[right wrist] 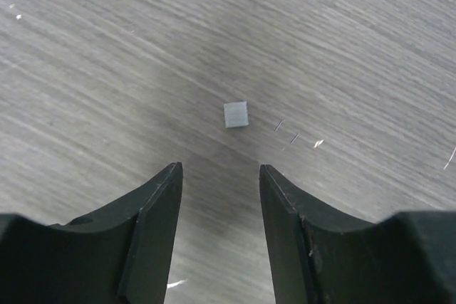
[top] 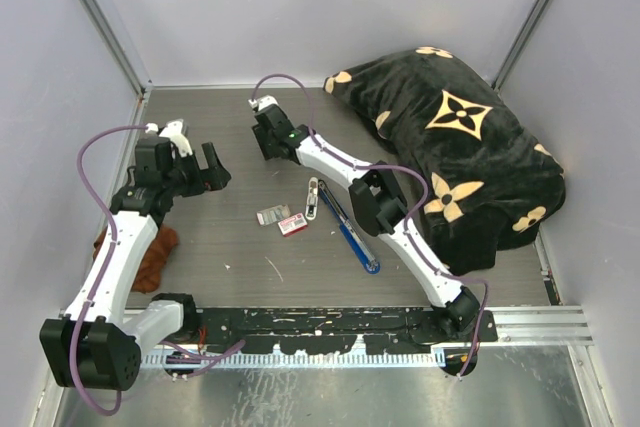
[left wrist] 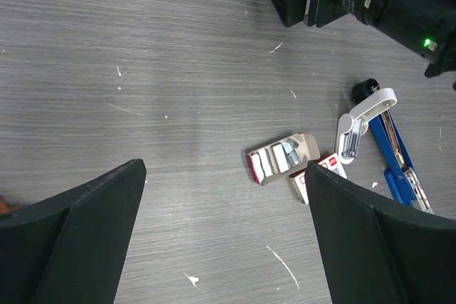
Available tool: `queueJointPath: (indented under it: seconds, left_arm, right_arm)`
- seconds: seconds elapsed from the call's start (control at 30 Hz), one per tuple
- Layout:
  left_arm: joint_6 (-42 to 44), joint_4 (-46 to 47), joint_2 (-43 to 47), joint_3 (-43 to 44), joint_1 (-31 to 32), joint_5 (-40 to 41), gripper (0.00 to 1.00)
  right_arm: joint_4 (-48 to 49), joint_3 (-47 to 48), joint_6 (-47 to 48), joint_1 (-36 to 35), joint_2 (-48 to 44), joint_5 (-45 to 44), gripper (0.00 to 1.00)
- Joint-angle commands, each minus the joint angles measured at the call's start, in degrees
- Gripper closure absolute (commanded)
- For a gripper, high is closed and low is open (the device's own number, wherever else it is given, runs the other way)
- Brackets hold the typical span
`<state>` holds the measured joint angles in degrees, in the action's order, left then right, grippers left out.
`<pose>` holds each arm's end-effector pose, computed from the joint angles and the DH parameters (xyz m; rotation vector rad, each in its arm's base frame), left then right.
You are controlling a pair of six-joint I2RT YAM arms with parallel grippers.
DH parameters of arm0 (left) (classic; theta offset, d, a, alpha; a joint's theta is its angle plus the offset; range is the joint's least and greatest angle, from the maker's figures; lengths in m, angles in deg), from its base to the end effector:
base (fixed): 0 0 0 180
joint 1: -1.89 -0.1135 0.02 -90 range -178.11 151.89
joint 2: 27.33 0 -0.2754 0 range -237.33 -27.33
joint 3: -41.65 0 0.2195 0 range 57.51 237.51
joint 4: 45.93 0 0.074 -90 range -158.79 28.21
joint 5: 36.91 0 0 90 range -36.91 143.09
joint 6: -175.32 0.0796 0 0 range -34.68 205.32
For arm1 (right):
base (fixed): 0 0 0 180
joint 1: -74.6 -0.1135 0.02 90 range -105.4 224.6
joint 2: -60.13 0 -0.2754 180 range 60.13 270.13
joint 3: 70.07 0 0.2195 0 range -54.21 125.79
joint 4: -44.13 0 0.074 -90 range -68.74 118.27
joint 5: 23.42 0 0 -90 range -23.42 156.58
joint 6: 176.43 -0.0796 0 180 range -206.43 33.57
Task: Load the staples into the stapler
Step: Pick up the staple from the center of the board.
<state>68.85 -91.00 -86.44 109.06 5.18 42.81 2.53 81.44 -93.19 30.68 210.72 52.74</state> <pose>0.2167 -0.0267 0.2903 -0.1558 2.2227 -0.3886 0.4412 0.3984 0.1536 -0.6008 2.1824 0.1962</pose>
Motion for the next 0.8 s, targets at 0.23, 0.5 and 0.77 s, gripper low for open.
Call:
queueJointPath:
  seconds: [0.23, 0.5, 0.77]
  left_arm:
    - [0.74, 0.38, -0.45, 3.09, -0.21, -0.78, 0.03]
    - [0.78, 0.12, -1.50, 3.70, -0.21, -1.01, 0.03]
    - [0.82, -0.06, -2.07, 3.91, -0.20, -1.40, 0.03]
  right_arm:
    - [5.74, 9.43, 0.71, 1.59, 5.28, 2.32, 0.51]
    - [6.62, 10.07, 2.32, 1.97, 7.12, 4.92, 0.60]
    - [6.06, 9.18, 1.90, 1.92, 7.07, 4.94, 0.72]
